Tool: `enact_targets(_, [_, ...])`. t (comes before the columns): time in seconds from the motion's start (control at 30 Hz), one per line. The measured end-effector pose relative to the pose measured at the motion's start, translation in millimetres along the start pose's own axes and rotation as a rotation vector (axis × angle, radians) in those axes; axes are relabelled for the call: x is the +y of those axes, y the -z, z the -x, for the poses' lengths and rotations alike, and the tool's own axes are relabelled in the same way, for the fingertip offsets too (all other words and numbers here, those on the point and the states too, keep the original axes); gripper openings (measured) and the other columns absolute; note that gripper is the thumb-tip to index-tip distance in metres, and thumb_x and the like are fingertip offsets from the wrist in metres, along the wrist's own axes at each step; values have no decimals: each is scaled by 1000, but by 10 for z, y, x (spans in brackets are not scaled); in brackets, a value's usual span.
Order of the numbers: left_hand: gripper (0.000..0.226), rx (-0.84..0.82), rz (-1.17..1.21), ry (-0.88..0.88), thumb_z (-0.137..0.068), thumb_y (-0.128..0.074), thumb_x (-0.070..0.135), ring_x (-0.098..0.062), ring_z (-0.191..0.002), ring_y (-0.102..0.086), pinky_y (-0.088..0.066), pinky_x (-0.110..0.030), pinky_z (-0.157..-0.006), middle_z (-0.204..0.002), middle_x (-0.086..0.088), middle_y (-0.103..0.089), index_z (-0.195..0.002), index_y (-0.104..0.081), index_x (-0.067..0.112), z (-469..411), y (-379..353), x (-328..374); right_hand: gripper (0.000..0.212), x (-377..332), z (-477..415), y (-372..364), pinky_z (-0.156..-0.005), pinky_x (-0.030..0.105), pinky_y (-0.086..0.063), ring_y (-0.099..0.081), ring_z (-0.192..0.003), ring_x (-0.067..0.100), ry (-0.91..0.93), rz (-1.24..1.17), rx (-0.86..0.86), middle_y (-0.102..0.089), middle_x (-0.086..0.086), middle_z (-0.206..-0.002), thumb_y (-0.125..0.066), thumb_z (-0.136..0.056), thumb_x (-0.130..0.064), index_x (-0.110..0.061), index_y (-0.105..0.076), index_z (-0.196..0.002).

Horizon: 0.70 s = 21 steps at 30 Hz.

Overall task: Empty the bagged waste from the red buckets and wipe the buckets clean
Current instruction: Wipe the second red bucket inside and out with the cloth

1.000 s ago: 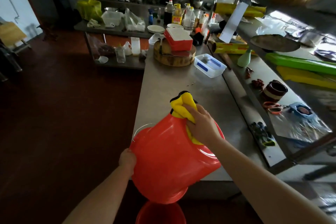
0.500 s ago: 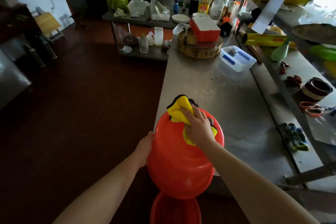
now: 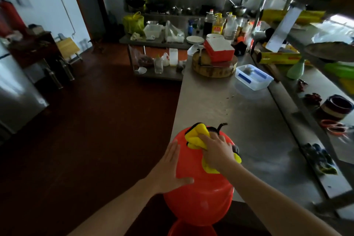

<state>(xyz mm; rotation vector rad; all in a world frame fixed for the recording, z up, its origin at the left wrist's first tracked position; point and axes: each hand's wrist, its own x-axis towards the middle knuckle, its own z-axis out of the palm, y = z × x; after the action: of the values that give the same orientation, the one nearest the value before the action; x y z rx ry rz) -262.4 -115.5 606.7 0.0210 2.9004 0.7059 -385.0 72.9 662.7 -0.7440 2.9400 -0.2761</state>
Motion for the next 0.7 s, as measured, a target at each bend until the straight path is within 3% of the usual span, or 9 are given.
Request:
enact_targets(0.13, [155, -21, -73, -48, -53, -59, 97, -5, -139, 44, 5, -37, -121, -150, 11, 51, -149, 37, 22, -30, 40, -50, 56, -189, -58, -43, -109, 53, -34, -32, -139, 31, -22, 20, 20, -29, -1, -160, -52, -98, -36, -42, -33, -150])
enact_targets(0.23, [158, 36, -11, -38, -50, -71, 88, -4, -142, 39, -10, -38, -119, -154, 13, 45, -150, 35, 28, -84, 36, -14, 57, -321, -186, -14, -107, 51, -36, -31, -141, 30, -1, 0, 32, -24, -2, -163, -53, -97, -37, -41, -33, -150])
enact_targets(0.33, [156, 25, -33, 3, -54, -70, 87, -12, -145, 38, -9, -43, -126, -155, 8, 46, -152, 34, 23, -226, 27, 125, 52, -381, -334, 11, -104, 50, -37, -32, -139, 32, -24, 23, 18, -22, 0, -163, -52, -96, -41, -38, -39, -146])
enact_targets(0.43, [148, 24, -23, 34, -61, -61, 90, -13, -146, 36, -6, -44, -127, -155, 7, 46, -152, 33, 21, -336, 13, 244, 54, -315, -445, -11, -114, 55, -27, -15, -151, 33, -37, 52, -20, -7, 1, -168, -48, -99, -48, -35, -37, -150])
enact_targets(0.5, [133, 59, -36, 25, -70, -43, 95, -11, -148, 33, -6, -44, -127, -157, 8, 43, -154, 30, 22, -347, -2, 235, 59, -261, -469, -54, -120, 53, -20, -6, -155, 28, 7, 75, -10, -2, -2, -169, -45, -101, -50, -33, -29, -155])
enact_targets(0.6, [120, 56, -164, 38, -74, -17, 98, -12, -148, 31, -2, -46, -126, -157, 7, 42, -155, 28, 22, -351, -23, 182, 60, -204, -512, -80, -114, 49, -30, -8, -155, 24, 33, 83, -23, -2, -5, -169, -46, -102, -41, -34, -25, -157])
enact_targets(0.7, [121, 45, -207, 37, -72, -12, 100, -13, -148, 31, 3, -45, -126, -158, 4, 41, -154, 29, 22, -377, -39, 191, 58, -101, -546, -52, -112, 48, -33, -8, -155, 24, -8, 81, -49, -3, -4, -169, -45, -102, -32, -31, -28, -157])
